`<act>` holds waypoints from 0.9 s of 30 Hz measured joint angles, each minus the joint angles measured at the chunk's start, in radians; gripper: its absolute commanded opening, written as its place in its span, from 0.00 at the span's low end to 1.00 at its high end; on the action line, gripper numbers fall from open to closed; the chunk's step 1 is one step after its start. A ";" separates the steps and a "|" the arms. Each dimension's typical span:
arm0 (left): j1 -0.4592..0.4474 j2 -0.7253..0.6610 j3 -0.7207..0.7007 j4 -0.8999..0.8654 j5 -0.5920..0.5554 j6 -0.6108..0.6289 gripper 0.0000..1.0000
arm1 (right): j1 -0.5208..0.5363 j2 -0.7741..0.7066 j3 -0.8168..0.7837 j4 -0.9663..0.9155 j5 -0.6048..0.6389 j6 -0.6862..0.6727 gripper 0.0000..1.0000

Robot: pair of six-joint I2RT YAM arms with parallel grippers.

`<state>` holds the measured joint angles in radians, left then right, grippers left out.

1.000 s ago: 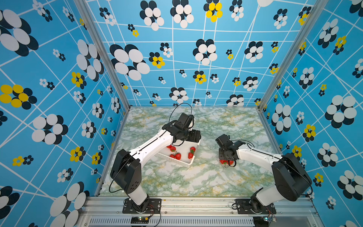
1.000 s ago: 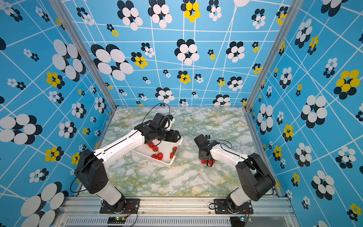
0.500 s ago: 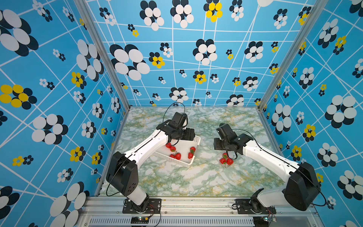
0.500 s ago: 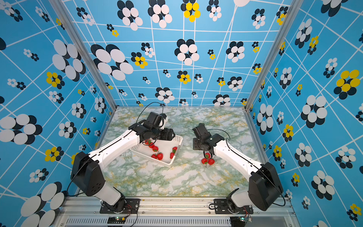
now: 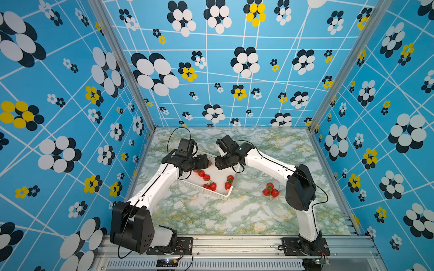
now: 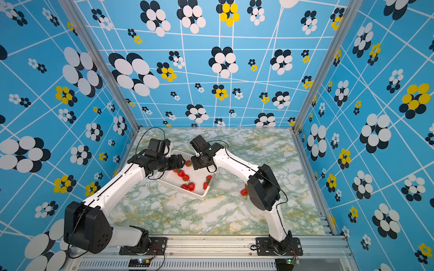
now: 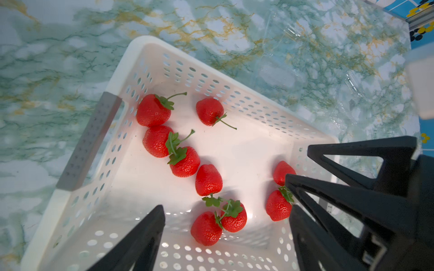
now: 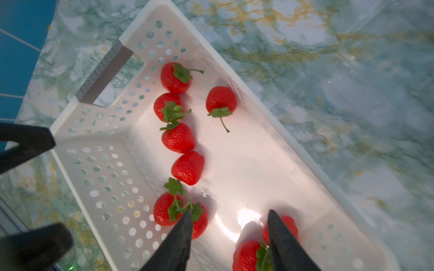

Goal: Pack strawberries into containers
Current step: Pick up the strawberry from the basket.

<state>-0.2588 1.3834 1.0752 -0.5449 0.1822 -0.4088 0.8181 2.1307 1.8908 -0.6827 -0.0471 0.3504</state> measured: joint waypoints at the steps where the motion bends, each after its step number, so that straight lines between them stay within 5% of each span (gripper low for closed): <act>1: 0.008 0.000 -0.012 0.000 0.005 -0.001 0.85 | 0.006 0.041 0.043 -0.006 -0.016 -0.003 0.53; 9: 0.038 0.000 -0.061 -0.001 0.008 -0.003 0.85 | 0.045 0.216 0.211 -0.078 -0.064 -0.003 0.54; 27: 0.105 -0.075 -0.141 0.022 0.025 -0.034 0.84 | 0.076 0.244 0.227 -0.101 -0.124 0.024 0.58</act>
<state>-0.1539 1.3087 0.9340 -0.5228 0.2073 -0.4431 0.8940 2.3749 2.1178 -0.7834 -0.1715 0.3744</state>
